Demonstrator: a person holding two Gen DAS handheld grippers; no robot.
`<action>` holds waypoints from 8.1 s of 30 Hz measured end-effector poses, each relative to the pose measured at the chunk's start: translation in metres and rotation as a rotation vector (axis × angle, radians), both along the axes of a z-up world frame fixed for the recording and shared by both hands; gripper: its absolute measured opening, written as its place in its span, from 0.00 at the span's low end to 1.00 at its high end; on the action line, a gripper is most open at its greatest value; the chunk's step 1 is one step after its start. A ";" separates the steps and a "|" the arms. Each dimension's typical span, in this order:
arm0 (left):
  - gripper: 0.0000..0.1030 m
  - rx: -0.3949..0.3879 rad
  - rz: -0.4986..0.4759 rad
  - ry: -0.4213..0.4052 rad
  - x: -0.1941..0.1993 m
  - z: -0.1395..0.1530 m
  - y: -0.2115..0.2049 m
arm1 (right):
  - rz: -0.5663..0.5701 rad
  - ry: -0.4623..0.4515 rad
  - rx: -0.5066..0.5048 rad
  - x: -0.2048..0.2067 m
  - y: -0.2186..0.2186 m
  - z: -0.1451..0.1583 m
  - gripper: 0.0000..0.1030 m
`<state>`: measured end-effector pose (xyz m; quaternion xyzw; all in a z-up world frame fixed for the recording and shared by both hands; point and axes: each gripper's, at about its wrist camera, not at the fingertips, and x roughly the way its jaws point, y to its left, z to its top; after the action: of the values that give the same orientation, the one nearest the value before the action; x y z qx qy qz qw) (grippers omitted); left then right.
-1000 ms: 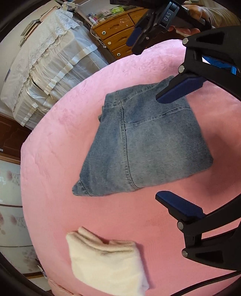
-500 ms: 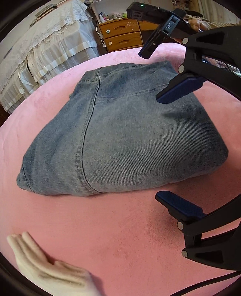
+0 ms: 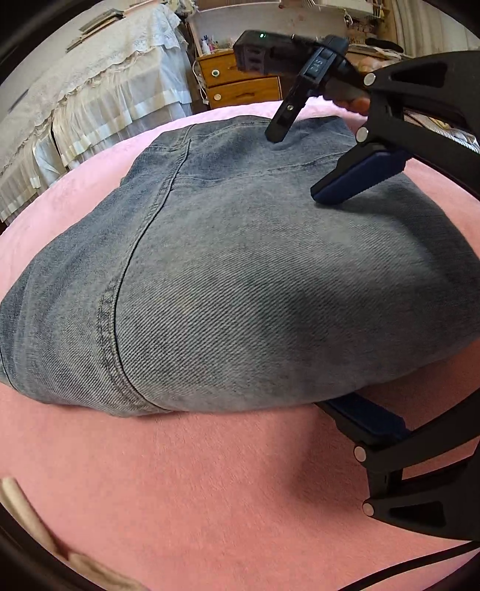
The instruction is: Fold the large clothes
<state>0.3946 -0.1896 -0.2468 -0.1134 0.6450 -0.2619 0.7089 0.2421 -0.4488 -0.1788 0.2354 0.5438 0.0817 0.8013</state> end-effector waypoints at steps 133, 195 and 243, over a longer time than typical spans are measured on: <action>0.91 0.425 0.216 -0.600 -0.196 0.298 0.196 | 0.126 -0.321 -0.122 -0.100 0.321 0.275 0.45; 0.91 0.451 0.306 -0.615 -0.327 0.256 0.147 | 0.031 -0.367 -0.347 -0.251 0.300 0.235 0.61; 0.91 0.453 0.307 -0.591 -0.333 0.251 0.151 | 0.019 -0.354 -0.380 -0.260 0.302 0.234 0.61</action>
<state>0.0618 -0.0384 0.0041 0.0310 0.4303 -0.0255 0.9018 -0.0179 -0.1471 0.0556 0.0577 0.4029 0.0255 0.9131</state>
